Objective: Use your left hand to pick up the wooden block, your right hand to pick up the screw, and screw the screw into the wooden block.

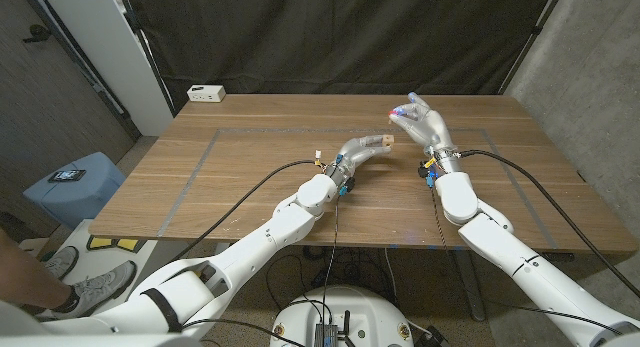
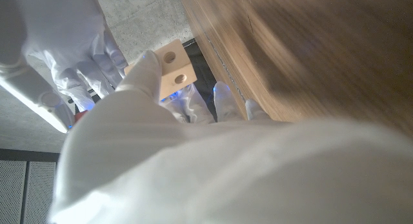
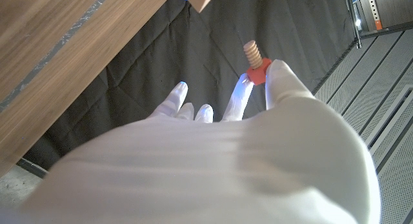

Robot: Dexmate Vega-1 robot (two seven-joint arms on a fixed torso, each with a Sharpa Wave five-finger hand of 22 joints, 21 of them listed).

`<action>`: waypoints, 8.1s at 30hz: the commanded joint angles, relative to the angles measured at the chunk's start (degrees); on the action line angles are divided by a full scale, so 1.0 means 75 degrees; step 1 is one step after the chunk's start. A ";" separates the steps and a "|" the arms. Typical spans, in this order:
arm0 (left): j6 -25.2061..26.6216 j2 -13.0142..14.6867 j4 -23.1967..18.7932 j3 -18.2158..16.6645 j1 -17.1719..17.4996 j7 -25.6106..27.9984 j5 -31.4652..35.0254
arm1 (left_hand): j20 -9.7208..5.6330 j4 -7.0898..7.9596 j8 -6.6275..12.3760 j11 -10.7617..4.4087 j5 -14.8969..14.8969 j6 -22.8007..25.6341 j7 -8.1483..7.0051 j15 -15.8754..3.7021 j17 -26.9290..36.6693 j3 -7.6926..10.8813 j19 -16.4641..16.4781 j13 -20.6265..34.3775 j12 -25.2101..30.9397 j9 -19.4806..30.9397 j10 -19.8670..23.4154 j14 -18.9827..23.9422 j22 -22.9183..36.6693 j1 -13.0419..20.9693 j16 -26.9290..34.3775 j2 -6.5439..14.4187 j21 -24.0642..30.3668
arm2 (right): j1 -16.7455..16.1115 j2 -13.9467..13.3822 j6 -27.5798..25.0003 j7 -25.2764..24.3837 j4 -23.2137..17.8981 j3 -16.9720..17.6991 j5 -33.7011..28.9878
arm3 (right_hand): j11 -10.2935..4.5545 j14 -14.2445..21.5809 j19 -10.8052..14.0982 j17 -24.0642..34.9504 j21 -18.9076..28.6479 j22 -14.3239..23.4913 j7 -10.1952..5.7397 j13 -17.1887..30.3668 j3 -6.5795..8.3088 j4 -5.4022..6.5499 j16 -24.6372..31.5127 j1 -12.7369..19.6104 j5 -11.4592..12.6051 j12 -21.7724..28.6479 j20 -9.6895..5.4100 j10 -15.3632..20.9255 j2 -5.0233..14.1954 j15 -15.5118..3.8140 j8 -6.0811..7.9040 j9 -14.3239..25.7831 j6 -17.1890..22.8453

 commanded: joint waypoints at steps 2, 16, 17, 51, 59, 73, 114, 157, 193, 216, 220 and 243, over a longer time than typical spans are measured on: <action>0.0016 -0.0031 0.0031 -0.0003 -0.0010 0.0033 -0.0009 | 0.0046 -0.0013 0.0016 -0.0039 0.0049 -0.0031 -0.0003 -0.0644 -0.0001 0.0045 0.0021 0.0021 -0.0009 0.0034 -0.0003 -0.0036 0.0018 0.0093 0.0003 0.0044 0.0026 | 0.0002 -0.0003 0.0026 0.0019 -0.0009 -0.0022 0.0014 | 0.0000 0.0010 -0.0050 0.0012 -0.0016 0.0027 -0.0005 0.0028 -0.0047 0.0002 -0.0012 -0.0062 0.0072 -0.0015 -0.0059 -0.0037 0.0068 0.0025 0.0064 0.0022 -0.0074; 0.0028 -0.0025 -0.0021 0.0013 0.0019 0.0077 0.0017 | 0.0036 -0.0009 0.0022 -0.0041 0.0047 -0.0035 0.0002 -0.0648 -0.0004 0.0027 0.0021 0.0030 -0.0025 0.0036 -0.0010 -0.0034 0.0018 0.0120 0.0005 0.0039 0.0026 | -0.0078 -0.0014 0.0028 -0.0001 -0.0100 -0.0017 -0.0004 | 0.0009 0.0018 -0.0045 0.0014 -0.0008 0.0028 0.0014 0.0027 -0.0117 0.0010 -0.0006 -0.0135 0.0128 -0.0010 -0.0042 -0.0042 0.0096 0.0039 0.0098 0.0035 -0.0072; 0.0027 -0.0030 -0.0019 0.0012 0.0021 0.0084 0.0018 | 0.0035 -0.0010 0.0022 -0.0041 0.0047 -0.0034 0.0002 -0.0654 -0.0005 0.0026 0.0021 0.0031 -0.0026 0.0036 -0.0010 -0.0033 0.0018 0.0122 0.0005 0.0037 0.0026 | -0.0085 -0.0009 0.0022 -0.0012 -0.0107 -0.0014 -0.0006 | -0.0006 0.0021 -0.0044 0.0014 -0.0007 0.0028 0.0017 0.0027 -0.0121 0.0007 -0.0004 -0.0135 0.0132 -0.0008 -0.0036 -0.0038 0.0098 0.0043 0.0100 0.0036 -0.0073; 0.0028 0.0017 -0.0177 0.0010 0.0111 0.0174 0.0066 | 0.0023 0.0023 0.0041 -0.0038 0.0038 -0.0010 -0.0001 -0.0639 -0.0005 -0.0024 0.0031 0.0050 -0.0035 0.0036 0.0023 -0.0014 0.0018 0.0100 0.0016 0.0027 0.0030 | -0.0112 0.0034 0.0035 -0.0120 -0.0035 -0.0112 -0.0225 | 0.0001 0.0042 -0.0044 0.0005 -0.0003 0.0027 0.0062 0.0024 -0.0210 -0.0083 0.0001 -0.0083 0.0216 0.0001 -0.0058 -0.0029 0.0146 0.0005 0.0157 0.0002 -0.0040; 0.0020 0.0034 -0.0229 -0.0003 0.0132 0.0199 0.0073 | 0.0018 0.0024 0.0042 -0.0038 0.0038 -0.0012 -0.0002 -0.0652 -0.0005 -0.0030 0.0032 0.0054 -0.0038 0.0036 0.0026 0.0003 0.0019 0.0104 0.0022 0.0028 0.0031 | -0.0110 0.0042 0.0072 -0.0150 0.0022 -0.0131 -0.0271 | 0.0009 0.0054 -0.0029 0.0004 0.0003 0.0027 0.0082 0.0023 -0.0231 -0.0097 0.0005 -0.0075 0.0231 0.0007 -0.0045 -0.0014 0.0157 0.0011 0.0184 0.0007 -0.0015; 0.0111 -0.0011 -0.0242 -0.0050 0.0160 0.0106 -0.0124 | 0.0021 0.0021 0.0042 -0.0040 0.0040 -0.0016 -0.0002 -0.0650 -0.0007 -0.0040 0.0028 0.0061 -0.0046 0.0036 0.0029 -0.0027 0.0019 0.0122 0.0010 0.0032 0.0029 | -0.0113 0.0071 0.0123 -0.0296 0.0108 -0.0129 -0.0398 | 0.0008 0.0054 -0.0023 0.0009 0.0006 0.0027 0.0022 0.0024 -0.0277 -0.0085 0.0007 -0.0108 0.0250 0.0007 -0.0062 -0.0013 0.0189 0.0004 0.0192 0.0015 -0.0061; 0.0390 -0.0135 -0.0066 0.0000 -0.0023 -0.0046 -0.0316 | 0.0076 0.0023 0.0028 -0.0043 0.0050 -0.0058 0.0002 -0.0593 -0.0007 -0.0050 -0.0006 0.0078 -0.0072 0.0037 -0.0005 -0.0065 0.0019 0.0172 0.0000 0.0075 0.0020 | 0.0118 0.0156 0.0516 -0.0515 0.0811 -0.0262 -0.0645 | 0.0057 0.0071 0.0000 0.0018 0.0015 0.0027 -0.0094 0.0026 -0.0422 -0.0084 0.0018 -0.0209 0.0328 0.0015 -0.0038 0.0001 0.0250 0.0045 0.0249 0.0035 -0.0120; 0.0500 -0.0172 -0.0027 0.0037 -0.0092 -0.0051 -0.0317 | 0.0070 0.0073 0.0024 -0.0044 0.0040 -0.0063 0.0006 -0.0578 -0.0007 -0.0110 0.0001 0.0098 -0.0079 0.0035 0.0003 -0.0031 0.0019 0.0094 0.0011 0.0076 0.0027 | 0.0238 0.0083 0.0646 -0.0614 0.1157 -0.0357 -0.0891 | 0.0058 0.0111 0.0041 0.0004 0.0013 0.0023 -0.0172 0.0028 -0.0502 -0.0189 0.0018 -0.0106 0.0297 0.0025 -0.0015 0.0053 0.0203 0.0021 0.0377 0.0062 -0.0016; 0.0534 -0.0112 -0.0147 0.0058 -0.0035 -0.0066 -0.0311 | 0.0088 0.0161 0.0014 -0.0045 0.0030 -0.0062 0.0015 -0.0545 0.0001 -0.0204 0.0039 0.0115 -0.0073 0.0031 0.0032 0.0054 0.0019 -0.0116 0.0038 0.0070 0.0039 | 0.0067 -0.0037 0.0620 -0.0673 0.0963 -0.0270 -0.0853 | -0.0087 0.0119 0.0045 -0.0020 -0.0008 0.0016 -0.0129 0.0031 -0.0405 -0.0346 -0.0034 0.0451 0.0047 0.0017 -0.0031 0.0076 -0.0111 -0.0062 0.0523 0.0043 0.0206; 0.0569 -0.0058 -0.0287 0.0074 0.0034 -0.0044 -0.0280 | 0.0082 0.0204 0.0009 -0.0042 0.0022 -0.0051 0.0020 -0.0531 0.0005 -0.0267 0.0057 0.0124 -0.0067 0.0027 0.0052 0.0110 0.0020 -0.0258 0.0052 0.0053 0.0043 | -0.0034 -0.0025 0.0612 -0.0430 0.0809 -0.0193 -0.0570 | -0.0126 0.0100 0.0016 -0.0003 -0.0022 0.0014 -0.0101 0.0036 -0.0284 -0.0326 -0.0053 0.0683 -0.0119 0.0018 -0.0011 0.0086 -0.0338 -0.0105 0.0449 -0.0145 0.0306; 0.0573 -0.0043 -0.0319 0.0079 0.0053 -0.0035 -0.0268 | 0.0082 0.0203 0.0009 -0.0043 0.0023 -0.0048 0.0016 -0.0522 0.0004 -0.0274 0.0061 0.0126 -0.0066 0.0026 0.0057 0.0106 0.0020 -0.0270 0.0048 0.0051 0.0044 | -0.0034 -0.0034 0.0649 -0.0398 0.0832 -0.0196 -0.0562 | -0.0135 0.0091 0.0018 0.0002 -0.0021 0.0015 -0.0095 0.0037 -0.0281 -0.0306 -0.0054 0.0666 -0.0134 0.0020 -0.0002 0.0094 -0.0348 -0.0099 0.0442 -0.0154 0.0307; 0.0627 0.0015 -0.0447 0.0112 0.0112 -0.0052 -0.0239 | 0.0075 0.0225 0.0006 -0.0042 0.0020 -0.0033 0.0015 -0.0537 0.0005 -0.0326 0.0076 0.0134 -0.0058 0.0023 0.0078 0.0166 0.0021 -0.0384 0.0060 0.0032 0.0045 | -0.0207 0.0000 0.0595 -0.0452 0.0615 -0.0060 -0.0439 | -0.0173 0.0081 0.0010 0.0016 -0.0021 0.0016 -0.0008 0.0041 -0.0237 -0.0239 -0.0053 0.0615 -0.0169 0.0027 0.0018 0.0133 -0.0538 -0.0125 0.0317 -0.0423 0.0455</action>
